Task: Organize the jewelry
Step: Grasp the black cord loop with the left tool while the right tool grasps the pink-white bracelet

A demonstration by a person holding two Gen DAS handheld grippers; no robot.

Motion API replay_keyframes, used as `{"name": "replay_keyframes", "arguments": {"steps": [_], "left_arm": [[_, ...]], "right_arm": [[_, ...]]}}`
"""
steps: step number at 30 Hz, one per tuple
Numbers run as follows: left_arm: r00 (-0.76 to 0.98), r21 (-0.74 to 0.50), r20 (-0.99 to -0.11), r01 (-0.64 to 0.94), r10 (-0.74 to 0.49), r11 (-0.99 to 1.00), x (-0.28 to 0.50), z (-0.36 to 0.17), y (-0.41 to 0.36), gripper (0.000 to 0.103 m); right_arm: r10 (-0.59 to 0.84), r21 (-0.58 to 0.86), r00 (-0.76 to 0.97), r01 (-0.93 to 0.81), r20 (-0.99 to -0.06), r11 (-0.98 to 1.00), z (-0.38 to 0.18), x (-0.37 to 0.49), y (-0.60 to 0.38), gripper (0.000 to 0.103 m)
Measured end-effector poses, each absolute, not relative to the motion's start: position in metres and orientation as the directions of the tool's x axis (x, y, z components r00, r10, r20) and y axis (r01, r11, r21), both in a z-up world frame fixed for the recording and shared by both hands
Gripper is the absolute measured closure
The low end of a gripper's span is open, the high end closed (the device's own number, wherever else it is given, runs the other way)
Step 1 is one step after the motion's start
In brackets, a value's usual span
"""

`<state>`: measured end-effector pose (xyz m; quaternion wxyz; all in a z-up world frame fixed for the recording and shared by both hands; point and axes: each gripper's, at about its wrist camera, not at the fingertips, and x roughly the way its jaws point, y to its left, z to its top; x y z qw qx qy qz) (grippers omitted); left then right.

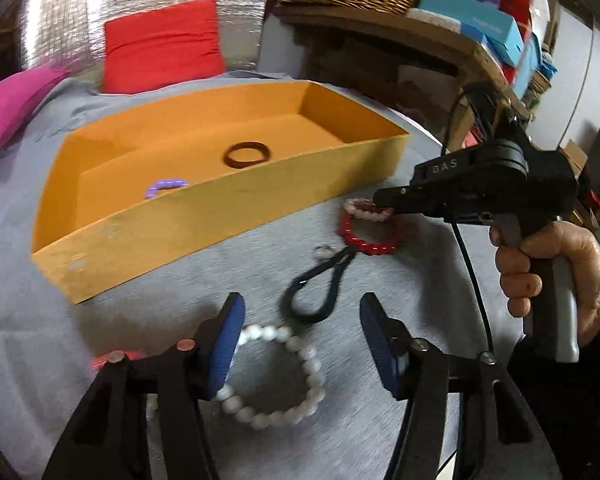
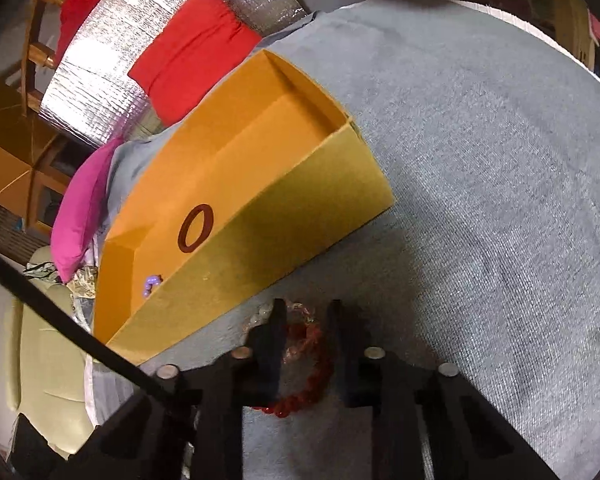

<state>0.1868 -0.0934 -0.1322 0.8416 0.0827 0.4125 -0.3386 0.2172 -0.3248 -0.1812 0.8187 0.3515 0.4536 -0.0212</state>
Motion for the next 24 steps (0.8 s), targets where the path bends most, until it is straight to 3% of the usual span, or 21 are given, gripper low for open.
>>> {"name": "replay_keyframes", "arguments": {"steps": [4, 14, 19, 24], "left_arm": [[0.4, -0.159, -0.763, 0.645, -0.508, 0.747, 0.192, -0.141, -0.112, 0.055], [0.384, -0.161, -0.776, 0.647, -0.501, 0.745, 0.204, -0.152, -0.141, 0.056], [0.405, -0.122, -0.779, 0.651, -0.479, 0.749, 0.206, -0.154, -0.15, 0.083], [0.404, -0.154, -0.774, 0.627, -0.488, 0.764, 0.214, -0.154, -0.147, 0.095]], "right_arm": [[0.261, 0.535, 0.611, 0.321, -0.747, 0.781, -0.172, 0.214, -0.319, 0.094], [0.28, 0.574, 0.654, 0.289, -0.703, 0.766, -0.163, 0.199, -0.331, 0.094], [0.288, 0.6, 0.667, 0.298, -0.688, 0.742, -0.162, 0.191, -0.344, 0.094], [0.294, 0.608, 0.67, 0.295, -0.682, 0.738, -0.162, 0.185, -0.35, 0.094]]}}
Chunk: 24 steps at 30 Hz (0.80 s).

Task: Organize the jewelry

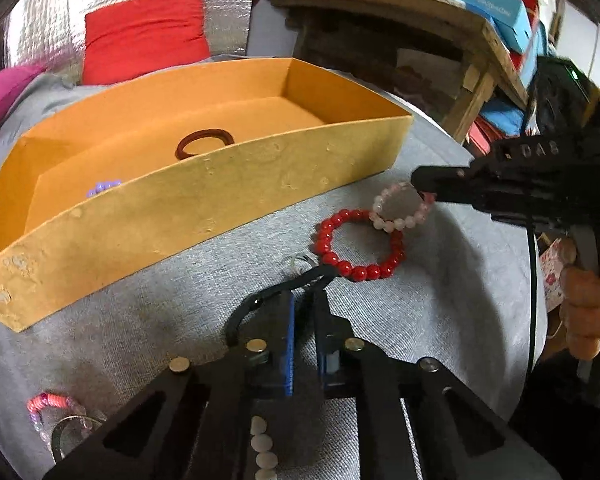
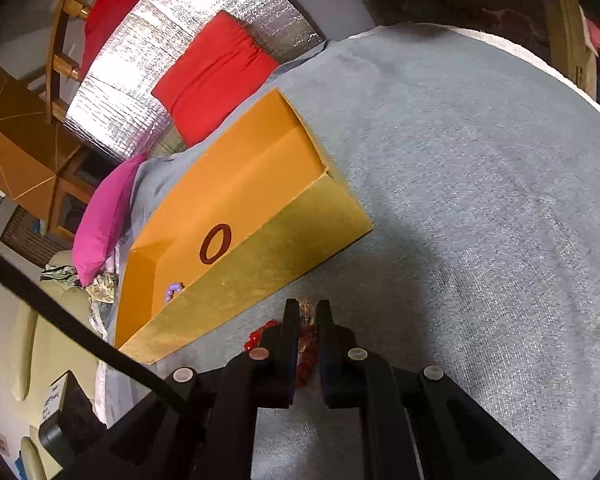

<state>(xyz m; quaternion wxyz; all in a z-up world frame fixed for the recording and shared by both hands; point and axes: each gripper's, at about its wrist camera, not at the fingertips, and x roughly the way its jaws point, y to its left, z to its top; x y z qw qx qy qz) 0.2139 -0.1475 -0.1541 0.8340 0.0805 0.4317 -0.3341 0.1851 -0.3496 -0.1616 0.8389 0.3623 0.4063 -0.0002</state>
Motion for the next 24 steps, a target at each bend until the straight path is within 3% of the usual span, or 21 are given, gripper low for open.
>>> {"name": "replay_keyframes", "arguments": {"steps": [13, 20, 21, 24], "left_arm": [[0.474, -0.175, -0.688, 0.627, -0.55, 0.759, 0.202, -0.119, -0.118, 0.098], [0.484, -0.136, -0.702, 0.629, -0.523, 0.766, 0.202, -0.122, -0.114, 0.096], [0.487, -0.125, -0.704, 0.631, -0.516, 0.766, 0.201, -0.123, -0.115, 0.092], [0.499, -0.105, -0.711, 0.622, -0.496, 0.776, 0.202, -0.126, -0.118, 0.055]], "right_arm": [[0.332, 0.648, 0.702, 0.24, -0.63, 0.723, -0.152, 0.178, -0.348, 0.094], [0.331, 0.648, 0.702, 0.241, -0.63, 0.723, -0.151, 0.181, -0.341, 0.094], [0.33, 0.646, 0.699, 0.245, -0.635, 0.723, -0.152, 0.182, -0.341, 0.094], [0.329, 0.639, 0.682, 0.264, -0.654, 0.722, -0.157, 0.183, -0.34, 0.094]]}}
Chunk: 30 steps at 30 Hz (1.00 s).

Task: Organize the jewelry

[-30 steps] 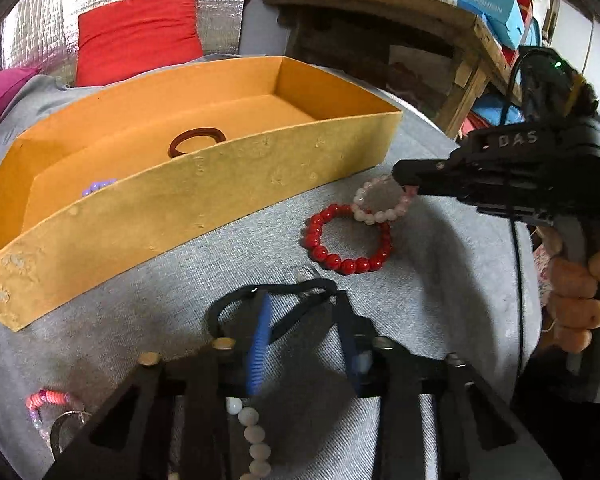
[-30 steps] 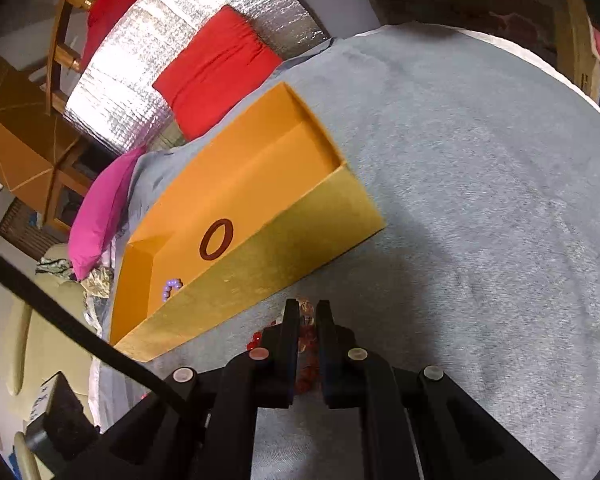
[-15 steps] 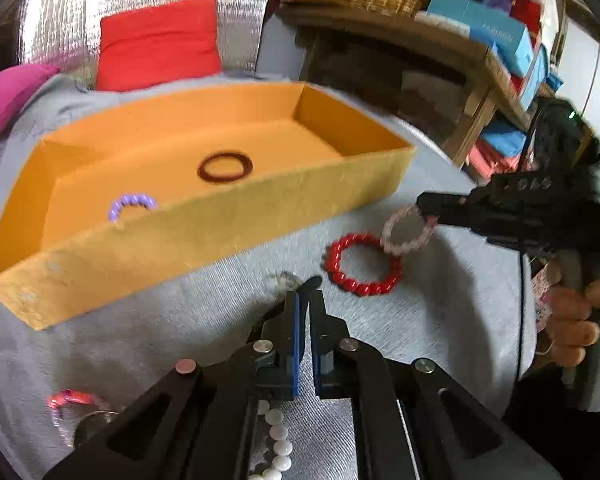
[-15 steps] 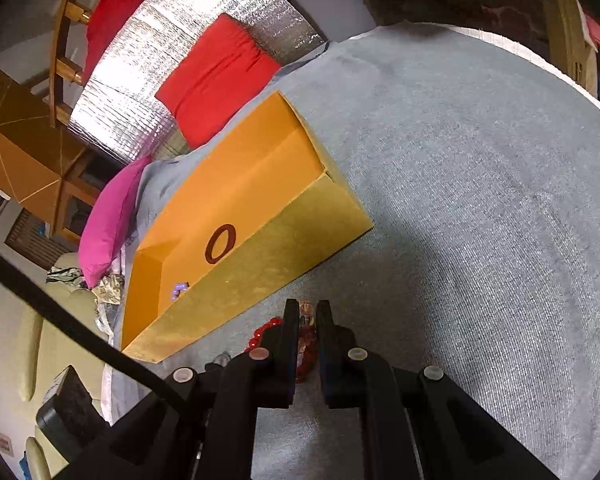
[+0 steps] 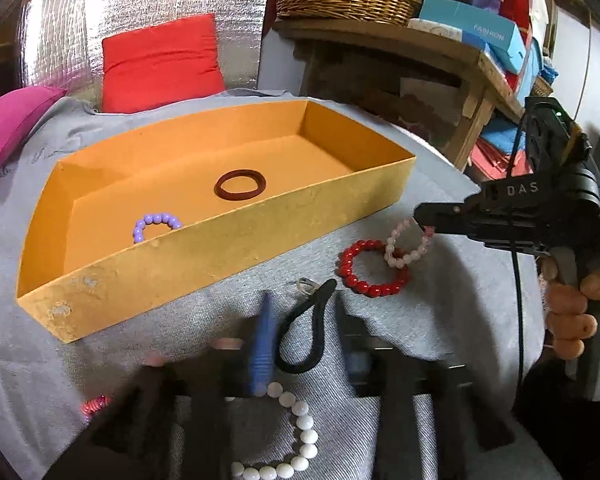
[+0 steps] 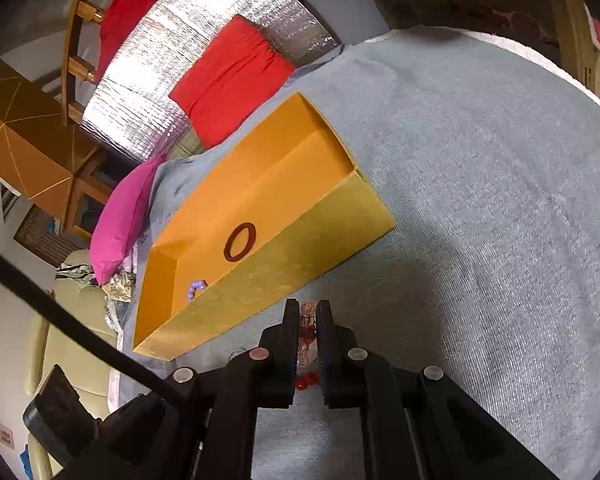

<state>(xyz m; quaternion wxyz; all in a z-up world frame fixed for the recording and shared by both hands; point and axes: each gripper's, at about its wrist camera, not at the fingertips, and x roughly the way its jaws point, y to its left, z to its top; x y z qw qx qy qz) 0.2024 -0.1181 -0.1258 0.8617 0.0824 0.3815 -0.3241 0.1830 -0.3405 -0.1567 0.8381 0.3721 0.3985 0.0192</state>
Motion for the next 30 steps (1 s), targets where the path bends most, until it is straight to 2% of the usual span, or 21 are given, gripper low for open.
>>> {"name": "replay_keyframes", "arguments": {"steps": [9, 11, 12, 13, 15, 23, 30], "left_arm": [[0.477, -0.094, -0.721, 0.65, -0.502, 0.754, 0.212, -0.138, -0.139, 0.053], [0.459, -0.103, -0.732, 0.655, -0.503, 0.749, 0.214, -0.141, -0.142, 0.068], [0.446, -0.103, -0.742, 0.661, -0.5, 0.743, 0.215, -0.144, -0.144, 0.081], [0.438, -0.1, -0.75, 0.664, -0.495, 0.741, 0.215, -0.146, -0.145, 0.089], [0.429, -0.107, -0.755, 0.665, -0.496, 0.739, 0.215, -0.148, -0.146, 0.094], [0.479, -0.112, -0.694, 0.666, -0.538, 0.738, 0.205, -0.121, -0.133, 0.098], [0.527, -0.076, -0.675, 0.647, -0.517, 0.759, 0.199, -0.111, -0.117, 0.098]], "right_arm": [[0.32, 0.632, 0.668, 0.292, -0.672, 0.718, -0.164, 0.182, -0.346, 0.094], [0.325, 0.637, 0.667, 0.293, -0.671, 0.713, -0.164, 0.181, -0.348, 0.094], [0.326, 0.638, 0.667, 0.293, -0.67, 0.712, -0.164, 0.18, -0.349, 0.094], [0.324, 0.637, 0.668, 0.294, -0.67, 0.712, -0.164, 0.18, -0.351, 0.094], [0.321, 0.639, 0.673, 0.296, -0.667, 0.71, -0.164, 0.179, -0.353, 0.094], [0.338, 0.656, 0.698, 0.248, -0.631, 0.713, -0.154, 0.178, -0.347, 0.094], [0.351, 0.66, 0.719, 0.195, -0.599, 0.726, -0.144, 0.179, -0.334, 0.094]]}}
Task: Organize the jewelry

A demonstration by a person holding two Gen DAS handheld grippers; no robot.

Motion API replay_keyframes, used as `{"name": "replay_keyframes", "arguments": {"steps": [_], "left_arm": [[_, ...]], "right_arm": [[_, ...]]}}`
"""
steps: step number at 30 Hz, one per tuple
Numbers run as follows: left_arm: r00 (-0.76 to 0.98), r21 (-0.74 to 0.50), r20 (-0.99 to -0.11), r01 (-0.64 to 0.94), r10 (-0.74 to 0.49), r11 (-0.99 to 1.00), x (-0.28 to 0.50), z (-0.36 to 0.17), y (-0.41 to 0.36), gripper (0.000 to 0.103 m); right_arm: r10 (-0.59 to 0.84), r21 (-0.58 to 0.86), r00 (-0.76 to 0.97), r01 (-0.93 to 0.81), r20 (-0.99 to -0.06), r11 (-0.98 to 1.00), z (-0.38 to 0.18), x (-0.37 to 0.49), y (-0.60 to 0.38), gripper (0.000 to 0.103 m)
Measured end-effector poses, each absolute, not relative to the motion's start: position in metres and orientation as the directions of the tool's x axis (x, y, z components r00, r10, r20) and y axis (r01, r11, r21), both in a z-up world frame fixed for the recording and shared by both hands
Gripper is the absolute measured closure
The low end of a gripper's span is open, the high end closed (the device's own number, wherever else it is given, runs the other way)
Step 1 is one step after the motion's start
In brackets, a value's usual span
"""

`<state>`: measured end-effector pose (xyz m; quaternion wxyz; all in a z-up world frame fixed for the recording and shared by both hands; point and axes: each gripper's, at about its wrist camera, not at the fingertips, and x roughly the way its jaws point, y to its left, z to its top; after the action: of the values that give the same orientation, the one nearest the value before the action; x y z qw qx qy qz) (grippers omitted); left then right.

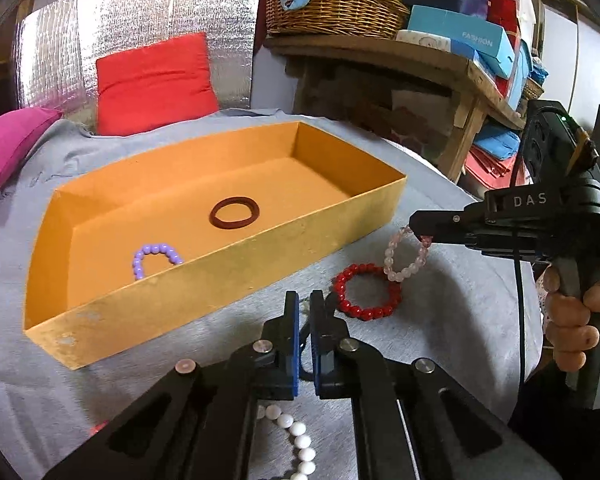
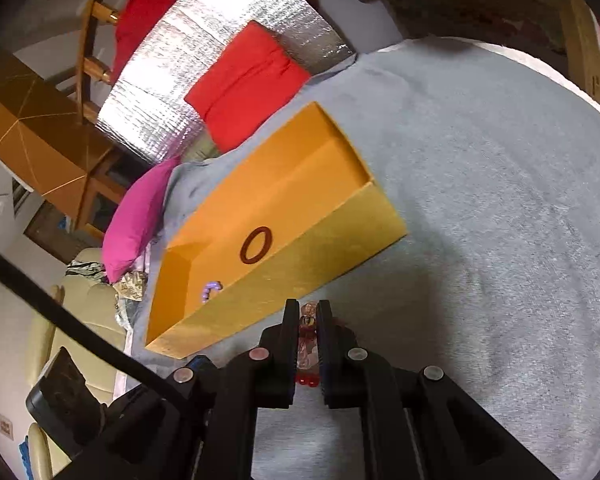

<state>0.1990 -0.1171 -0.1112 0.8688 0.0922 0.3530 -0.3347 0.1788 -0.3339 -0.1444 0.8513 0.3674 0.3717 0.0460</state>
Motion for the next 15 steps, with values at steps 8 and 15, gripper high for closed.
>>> {"name": "replay_keyframes", "arguments": {"steps": [8, 15], "left_arm": [[0.554, 0.021, -0.716, 0.626, -0.426, 0.78, 0.199, -0.123, -0.122, 0.098], [0.568, 0.084, -0.745, 0.602, -0.351, 0.794, 0.201, -0.134, -0.127, 0.098]], "right_arm": [[0.344, 0.637, 0.692, 0.216, -0.635, 0.74, -0.151, 0.186, -0.324, 0.094], [0.337, 0.627, 0.688, 0.22, -0.643, 0.747, -0.153, 0.183, -0.325, 0.094]]}}
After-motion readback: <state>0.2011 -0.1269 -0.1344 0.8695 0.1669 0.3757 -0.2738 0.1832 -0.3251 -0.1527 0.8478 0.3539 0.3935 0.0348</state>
